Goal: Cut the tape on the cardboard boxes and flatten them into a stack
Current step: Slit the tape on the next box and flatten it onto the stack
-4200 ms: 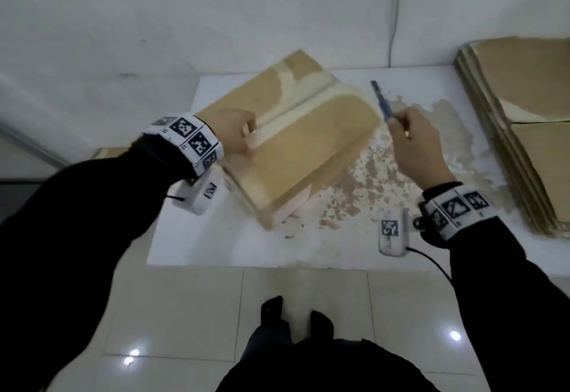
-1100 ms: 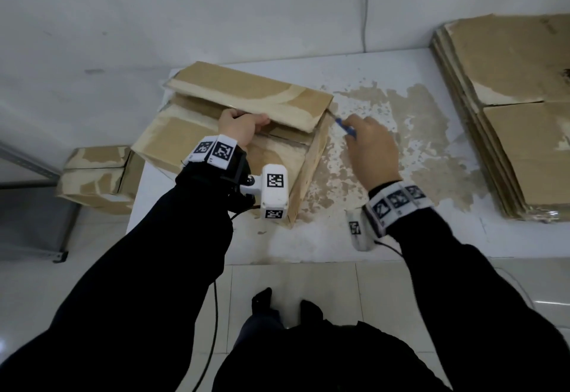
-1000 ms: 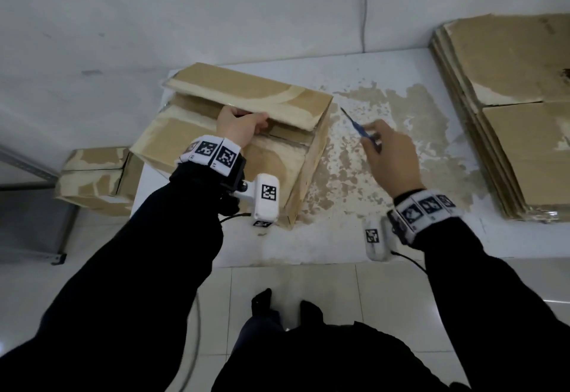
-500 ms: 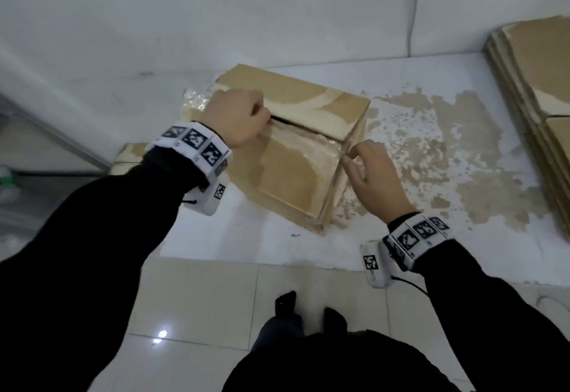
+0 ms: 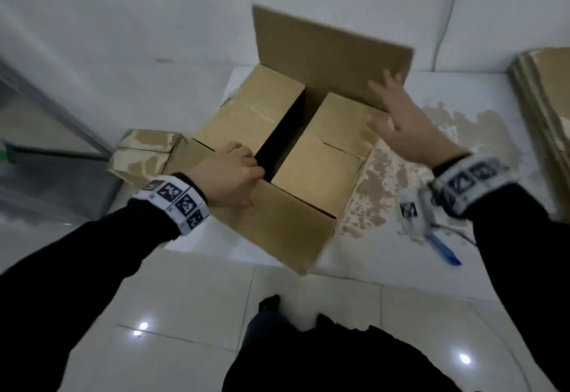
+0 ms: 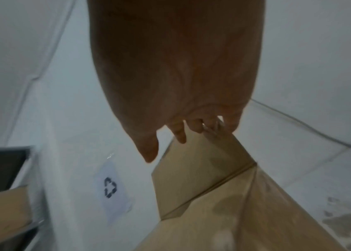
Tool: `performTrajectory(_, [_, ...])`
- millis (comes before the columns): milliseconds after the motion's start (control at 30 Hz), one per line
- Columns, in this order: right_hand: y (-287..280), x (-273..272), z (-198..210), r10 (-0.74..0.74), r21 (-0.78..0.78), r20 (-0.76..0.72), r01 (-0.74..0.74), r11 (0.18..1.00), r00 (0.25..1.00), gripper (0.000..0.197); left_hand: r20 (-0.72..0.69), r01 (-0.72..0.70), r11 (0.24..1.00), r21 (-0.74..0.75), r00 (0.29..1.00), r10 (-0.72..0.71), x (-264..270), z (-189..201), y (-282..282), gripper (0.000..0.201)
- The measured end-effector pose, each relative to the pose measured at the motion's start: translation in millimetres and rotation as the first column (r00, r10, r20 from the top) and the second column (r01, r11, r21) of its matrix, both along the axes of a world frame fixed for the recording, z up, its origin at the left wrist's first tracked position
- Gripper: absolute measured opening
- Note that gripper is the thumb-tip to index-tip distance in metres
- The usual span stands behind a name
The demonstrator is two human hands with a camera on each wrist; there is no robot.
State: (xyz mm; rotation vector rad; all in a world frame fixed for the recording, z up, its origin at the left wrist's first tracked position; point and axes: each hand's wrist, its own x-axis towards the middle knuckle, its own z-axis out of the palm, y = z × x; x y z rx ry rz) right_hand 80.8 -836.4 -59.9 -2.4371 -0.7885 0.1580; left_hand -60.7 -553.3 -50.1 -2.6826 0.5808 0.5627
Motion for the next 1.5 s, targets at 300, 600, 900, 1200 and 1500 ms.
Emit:
performTrajectory(300, [53.7, 57.9, -7.0, -0.309, -0.483, -0.277, 0.146, 0.863, 0.91, 0.088, -0.04, 0.248, 0.968, -0.029, 0.968, -0.249, 30.2, -26.9, 9.6, 0.047])
performTrajectory(600, [116.4, -41.1, 65.6, 0.134, -0.64, 0.013, -0.095, 0.763, 0.991, 0.057, 0.111, 0.35, 0.935, -0.055, 0.933, -0.342, 28.5, -29.1, 16.1, 0.056])
performTrajectory(900, [15.3, -113.3, 44.9, -0.592, -0.566, -0.222, 0.392, 0.726, 0.775, 0.09, 0.559, 0.176, 0.963, -0.202, 0.829, -0.034, 32.1, 32.6, 79.2, 0.089])
performTrajectory(1200, [75.1, -114.7, -33.2, -0.541, 0.064, -0.665, 0.761, 0.646, 0.515, 0.028, -0.449, -0.664, 0.562, -0.493, 0.748, 0.489, 66.6, -23.3, 169.2, 0.062])
performTrajectory(1500, [105.6, -143.4, -12.7, -0.835, 0.435, -0.202, 0.811, 0.391, 0.511, 0.066, -0.004, -0.165, 0.55, -0.819, 0.959, 0.282, 105.8, 61.3, 105.4, 0.061])
